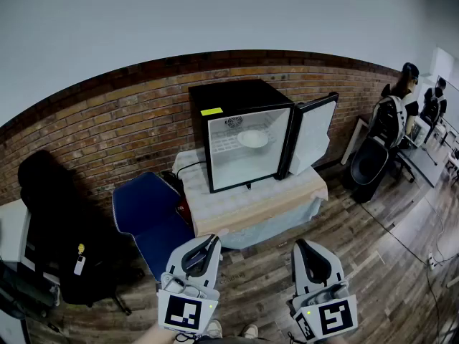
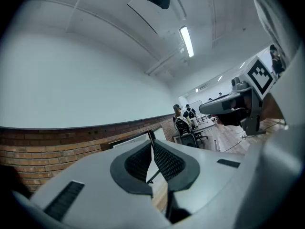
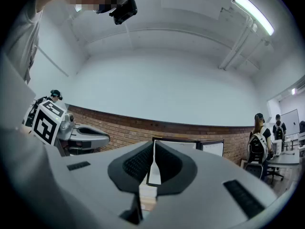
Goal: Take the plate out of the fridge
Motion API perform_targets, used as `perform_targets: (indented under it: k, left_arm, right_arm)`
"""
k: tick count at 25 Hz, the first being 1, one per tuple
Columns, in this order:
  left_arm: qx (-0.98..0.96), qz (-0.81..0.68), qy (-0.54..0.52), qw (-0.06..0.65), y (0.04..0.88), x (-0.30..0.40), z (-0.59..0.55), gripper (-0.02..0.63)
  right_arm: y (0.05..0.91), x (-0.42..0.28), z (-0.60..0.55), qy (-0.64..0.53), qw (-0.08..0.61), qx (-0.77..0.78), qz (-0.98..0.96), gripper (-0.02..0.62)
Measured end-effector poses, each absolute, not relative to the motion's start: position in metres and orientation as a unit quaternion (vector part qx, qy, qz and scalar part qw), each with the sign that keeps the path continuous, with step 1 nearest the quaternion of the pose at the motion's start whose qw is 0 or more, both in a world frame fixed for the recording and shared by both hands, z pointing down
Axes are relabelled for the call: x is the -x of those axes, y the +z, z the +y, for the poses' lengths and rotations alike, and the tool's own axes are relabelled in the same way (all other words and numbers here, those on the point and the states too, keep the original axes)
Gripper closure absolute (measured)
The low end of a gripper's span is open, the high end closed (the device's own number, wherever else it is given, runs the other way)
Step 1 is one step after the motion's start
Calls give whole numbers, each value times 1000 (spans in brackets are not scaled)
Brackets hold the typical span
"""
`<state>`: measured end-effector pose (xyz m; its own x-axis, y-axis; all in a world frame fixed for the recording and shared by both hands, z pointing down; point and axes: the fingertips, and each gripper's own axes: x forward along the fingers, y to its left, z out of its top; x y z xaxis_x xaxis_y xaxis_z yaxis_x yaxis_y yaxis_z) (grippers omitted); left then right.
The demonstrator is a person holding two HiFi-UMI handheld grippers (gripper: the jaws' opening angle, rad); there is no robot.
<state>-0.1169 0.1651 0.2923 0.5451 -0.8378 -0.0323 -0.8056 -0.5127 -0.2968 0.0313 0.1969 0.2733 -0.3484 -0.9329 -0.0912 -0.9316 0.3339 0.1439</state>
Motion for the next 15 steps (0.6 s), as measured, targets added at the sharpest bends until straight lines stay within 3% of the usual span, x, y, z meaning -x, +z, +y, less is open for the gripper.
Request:
perform_targets:
  k: [15]
  left_arm:
    - [865,478,-63,140,294,98,174,577]
  right_arm:
    - [275,-45,205,-79,-6,-555,-828,563]
